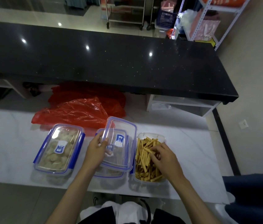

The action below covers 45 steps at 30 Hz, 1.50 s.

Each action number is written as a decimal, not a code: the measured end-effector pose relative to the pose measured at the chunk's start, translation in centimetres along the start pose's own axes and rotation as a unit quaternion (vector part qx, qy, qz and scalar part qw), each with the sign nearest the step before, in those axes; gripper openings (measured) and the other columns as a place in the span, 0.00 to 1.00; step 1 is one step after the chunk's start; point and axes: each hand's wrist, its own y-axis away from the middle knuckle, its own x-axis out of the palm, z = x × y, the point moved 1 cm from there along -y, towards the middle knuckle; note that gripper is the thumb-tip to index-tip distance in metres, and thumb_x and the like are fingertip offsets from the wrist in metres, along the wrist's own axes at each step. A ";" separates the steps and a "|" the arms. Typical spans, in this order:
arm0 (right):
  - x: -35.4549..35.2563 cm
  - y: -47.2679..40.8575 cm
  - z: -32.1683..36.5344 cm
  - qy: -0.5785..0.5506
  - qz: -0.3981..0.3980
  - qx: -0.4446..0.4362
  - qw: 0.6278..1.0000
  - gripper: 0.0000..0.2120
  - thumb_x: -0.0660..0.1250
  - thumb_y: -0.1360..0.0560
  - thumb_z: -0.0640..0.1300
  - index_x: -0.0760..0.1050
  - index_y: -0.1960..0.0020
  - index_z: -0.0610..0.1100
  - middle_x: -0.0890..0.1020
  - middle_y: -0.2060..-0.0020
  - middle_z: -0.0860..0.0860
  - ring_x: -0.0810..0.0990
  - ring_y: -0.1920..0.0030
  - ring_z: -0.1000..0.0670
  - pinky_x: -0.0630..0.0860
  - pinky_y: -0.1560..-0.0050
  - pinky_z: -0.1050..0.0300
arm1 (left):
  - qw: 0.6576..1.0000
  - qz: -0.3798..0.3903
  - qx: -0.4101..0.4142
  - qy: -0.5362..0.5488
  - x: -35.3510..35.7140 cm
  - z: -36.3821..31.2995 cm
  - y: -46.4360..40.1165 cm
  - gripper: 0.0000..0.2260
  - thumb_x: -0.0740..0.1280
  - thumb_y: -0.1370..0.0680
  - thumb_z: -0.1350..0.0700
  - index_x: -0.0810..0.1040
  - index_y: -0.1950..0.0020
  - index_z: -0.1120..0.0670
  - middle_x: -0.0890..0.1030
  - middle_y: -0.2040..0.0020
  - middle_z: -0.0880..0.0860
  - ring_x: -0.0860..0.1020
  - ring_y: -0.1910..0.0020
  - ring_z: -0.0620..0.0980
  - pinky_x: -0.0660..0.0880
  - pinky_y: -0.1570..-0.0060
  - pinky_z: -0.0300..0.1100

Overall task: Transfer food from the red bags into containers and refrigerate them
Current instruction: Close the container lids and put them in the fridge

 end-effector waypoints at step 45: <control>-2.1 5.7 -5.2 -0.325 0.073 0.148 0.931 0.19 0.69 0.21 0.55 0.73 0.31 0.58 0.78 0.36 0.59 0.82 0.44 0.59 0.82 0.55 0.64 | 0.988 0.012 0.088 -0.130 12.7 0.9 5.8 0.15 0.63 0.16 0.60 0.75 0.33 0.44 0.76 0.39 0.44 0.75 0.40 0.40 0.75 0.36 0.41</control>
